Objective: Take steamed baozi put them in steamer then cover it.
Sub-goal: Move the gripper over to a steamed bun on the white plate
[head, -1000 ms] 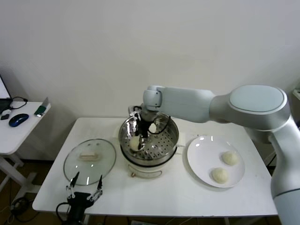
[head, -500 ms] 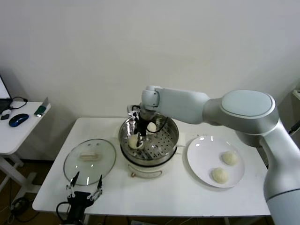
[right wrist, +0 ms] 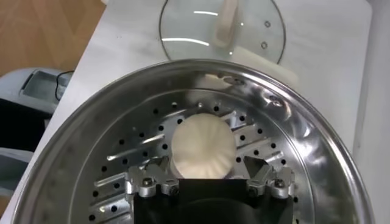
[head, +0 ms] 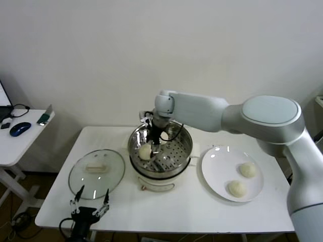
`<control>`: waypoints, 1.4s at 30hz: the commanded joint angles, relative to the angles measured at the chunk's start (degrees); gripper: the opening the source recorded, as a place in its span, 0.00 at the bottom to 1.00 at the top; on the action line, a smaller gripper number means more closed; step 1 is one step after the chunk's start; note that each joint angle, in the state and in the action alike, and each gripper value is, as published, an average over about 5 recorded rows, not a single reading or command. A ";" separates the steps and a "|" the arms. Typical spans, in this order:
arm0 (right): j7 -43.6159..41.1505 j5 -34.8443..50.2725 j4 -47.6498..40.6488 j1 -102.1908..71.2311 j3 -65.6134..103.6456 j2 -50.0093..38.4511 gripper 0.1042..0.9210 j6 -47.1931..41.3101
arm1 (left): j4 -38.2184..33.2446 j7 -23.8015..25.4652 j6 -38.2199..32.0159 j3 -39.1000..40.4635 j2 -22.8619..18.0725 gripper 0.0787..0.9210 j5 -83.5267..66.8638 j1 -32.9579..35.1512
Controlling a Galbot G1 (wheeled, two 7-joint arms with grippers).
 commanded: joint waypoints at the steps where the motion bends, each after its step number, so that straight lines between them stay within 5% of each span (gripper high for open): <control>1: -2.06 0.67 7.26 8.64 -1.07 -9.02 0.88 1.22 | -0.07 0.02 -0.14 0.11 0.13 0.88 0.00 0.24; 12: -3.95 -9.40 24.98 15.15 -4.80 -33.45 0.88 3.45 | 0.26 -0.01 -0.23 0.06 0.28 0.88 -0.11 0.45; 21: -3.40 -23.99 30.13 3.68 -0.47 -47.48 0.88 3.05 | 0.23 -0.01 0.14 -0.45 -0.12 0.88 0.02 0.33; 29: -4.24 -35.03 27.88 -10.78 6.66 -50.65 0.88 3.80 | 0.42 -0.02 0.31 -0.86 -0.61 0.88 0.49 0.65; 42: -4.17 -38.45 24.66 -19.15 9.72 -48.96 0.88 4.27 | 1.45 -0.11 0.40 -1.21 -1.12 0.88 0.77 0.41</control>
